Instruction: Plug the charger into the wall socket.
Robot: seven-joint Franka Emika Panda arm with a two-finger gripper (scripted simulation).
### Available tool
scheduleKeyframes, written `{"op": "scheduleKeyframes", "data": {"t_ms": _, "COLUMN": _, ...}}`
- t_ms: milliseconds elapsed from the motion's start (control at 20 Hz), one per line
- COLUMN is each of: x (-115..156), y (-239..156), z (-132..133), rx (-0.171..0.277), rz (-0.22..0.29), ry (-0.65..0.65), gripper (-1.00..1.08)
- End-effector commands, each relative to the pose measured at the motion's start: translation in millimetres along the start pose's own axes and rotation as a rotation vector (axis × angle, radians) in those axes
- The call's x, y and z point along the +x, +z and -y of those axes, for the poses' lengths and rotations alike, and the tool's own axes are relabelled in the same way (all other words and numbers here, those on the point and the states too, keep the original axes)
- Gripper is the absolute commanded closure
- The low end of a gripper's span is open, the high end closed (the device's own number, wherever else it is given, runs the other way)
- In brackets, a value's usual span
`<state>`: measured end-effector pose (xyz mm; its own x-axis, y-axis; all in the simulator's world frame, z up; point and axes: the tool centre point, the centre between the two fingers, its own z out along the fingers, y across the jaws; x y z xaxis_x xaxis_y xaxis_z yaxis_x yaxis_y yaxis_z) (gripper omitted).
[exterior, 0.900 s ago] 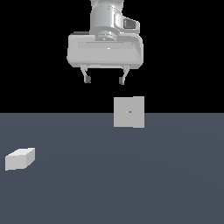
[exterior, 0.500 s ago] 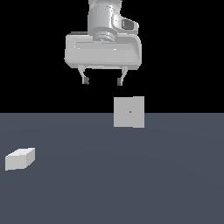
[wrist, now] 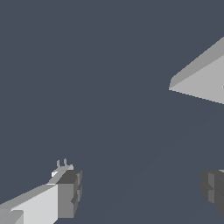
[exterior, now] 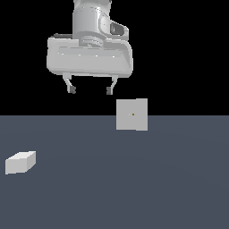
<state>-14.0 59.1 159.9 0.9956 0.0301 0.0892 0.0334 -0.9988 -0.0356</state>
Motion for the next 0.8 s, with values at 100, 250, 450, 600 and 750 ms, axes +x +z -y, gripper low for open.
{"op": "scheduleKeyframes", "data": {"t_ms": 100, "x": -16.0, "y": 18.1, "z": 24.9, "rx": 0.002, "rz": -0.03, "ry": -0.045, "gripper": -0.92}}
{"op": "scheduleKeyframes", "data": {"t_ms": 250, "x": -27.7, "y": 31.7, "z": 42.6, "rx": 0.003, "rz": -0.053, "ry": -0.078, "gripper": -0.92}}
{"op": "scheduleKeyframes", "data": {"t_ms": 450, "x": -43.4, "y": 50.4, "z": 65.5, "rx": 0.005, "rz": -0.083, "ry": -0.121, "gripper": -0.92}}
{"op": "scheduleKeyframes", "data": {"t_ms": 600, "x": -53.7, "y": 63.2, "z": 80.1, "rx": 0.005, "rz": -0.103, "ry": -0.149, "gripper": -0.92}}
{"op": "scheduleKeyframes", "data": {"t_ms": 750, "x": -62.2, "y": 74.1, "z": 91.9, "rx": 0.005, "rz": -0.119, "ry": -0.172, "gripper": -0.92}}
